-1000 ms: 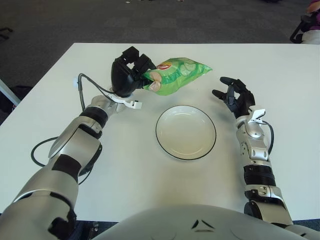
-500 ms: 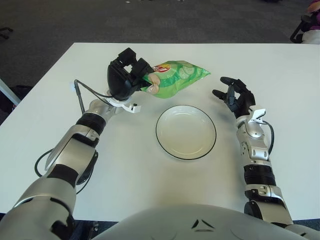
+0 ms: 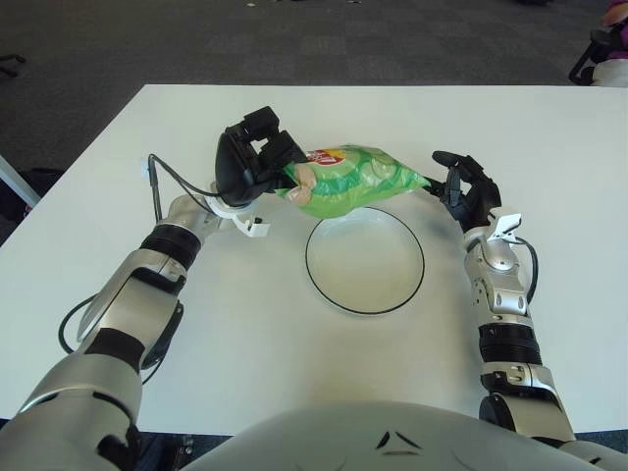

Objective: Put the snack into the plate.

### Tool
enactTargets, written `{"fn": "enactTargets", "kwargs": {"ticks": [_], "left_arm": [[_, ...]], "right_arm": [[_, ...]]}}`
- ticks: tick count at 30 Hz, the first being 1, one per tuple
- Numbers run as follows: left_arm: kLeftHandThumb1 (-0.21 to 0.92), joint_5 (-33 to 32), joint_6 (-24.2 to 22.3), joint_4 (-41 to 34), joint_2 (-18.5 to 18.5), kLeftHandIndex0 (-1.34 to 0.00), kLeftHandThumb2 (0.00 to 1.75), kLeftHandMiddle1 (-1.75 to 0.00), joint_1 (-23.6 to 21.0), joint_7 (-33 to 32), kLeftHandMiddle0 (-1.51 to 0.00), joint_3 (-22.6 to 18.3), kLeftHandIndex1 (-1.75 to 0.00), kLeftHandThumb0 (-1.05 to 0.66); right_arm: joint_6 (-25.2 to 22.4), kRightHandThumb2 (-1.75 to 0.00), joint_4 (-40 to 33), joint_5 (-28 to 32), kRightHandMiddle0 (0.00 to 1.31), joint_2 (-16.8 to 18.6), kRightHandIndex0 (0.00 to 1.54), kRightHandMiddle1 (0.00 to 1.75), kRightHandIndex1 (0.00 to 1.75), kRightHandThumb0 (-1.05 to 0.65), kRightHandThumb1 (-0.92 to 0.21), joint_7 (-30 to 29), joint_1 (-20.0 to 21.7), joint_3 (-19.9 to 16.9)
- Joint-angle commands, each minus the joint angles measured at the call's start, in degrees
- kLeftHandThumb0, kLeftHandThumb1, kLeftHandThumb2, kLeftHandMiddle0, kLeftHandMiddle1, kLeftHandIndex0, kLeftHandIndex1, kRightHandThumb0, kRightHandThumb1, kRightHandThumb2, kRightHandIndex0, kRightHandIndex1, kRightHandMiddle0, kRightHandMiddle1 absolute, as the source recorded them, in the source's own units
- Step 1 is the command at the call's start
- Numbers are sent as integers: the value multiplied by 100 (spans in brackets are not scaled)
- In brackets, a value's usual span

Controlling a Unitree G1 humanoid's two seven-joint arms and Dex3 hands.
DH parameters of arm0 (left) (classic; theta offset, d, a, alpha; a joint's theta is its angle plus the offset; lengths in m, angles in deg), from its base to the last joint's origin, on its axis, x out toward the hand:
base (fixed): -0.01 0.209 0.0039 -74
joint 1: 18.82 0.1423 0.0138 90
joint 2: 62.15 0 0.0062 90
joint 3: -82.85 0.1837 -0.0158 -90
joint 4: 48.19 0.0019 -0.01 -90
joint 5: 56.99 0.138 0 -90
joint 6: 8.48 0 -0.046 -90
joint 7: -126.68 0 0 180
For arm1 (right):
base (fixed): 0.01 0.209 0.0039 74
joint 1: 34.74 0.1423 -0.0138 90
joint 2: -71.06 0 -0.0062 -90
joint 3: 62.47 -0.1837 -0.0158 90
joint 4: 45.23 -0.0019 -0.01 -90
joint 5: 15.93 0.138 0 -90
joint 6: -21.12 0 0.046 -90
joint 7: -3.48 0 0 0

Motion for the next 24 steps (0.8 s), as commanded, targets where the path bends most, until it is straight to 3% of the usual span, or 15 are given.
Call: {"fn": "enactTargets", "kwargs": {"ticks": [1,8,24], "left_arm": [[92,8,237,-67,85,-83,18,-175,154,-34,-102,47,-175,-9],[92,-60,635,-19,105,-82,18,-175,186,-34,-101,150,-175,-9],[92,-112,634,0,-206,-81,17,-175,99,-34,-99,44,-175,-10]], "right_arm": [[27,-74,32,47,46,-36,98,62,0,-38,-92,-3,71,-36],[28,-74,25,40,46,-26,98,62,0,-38,-92,-11,66,-27],[19,-74,12,34,46,-19,98,62,0,-38,-92,-24,67,-15]]}}
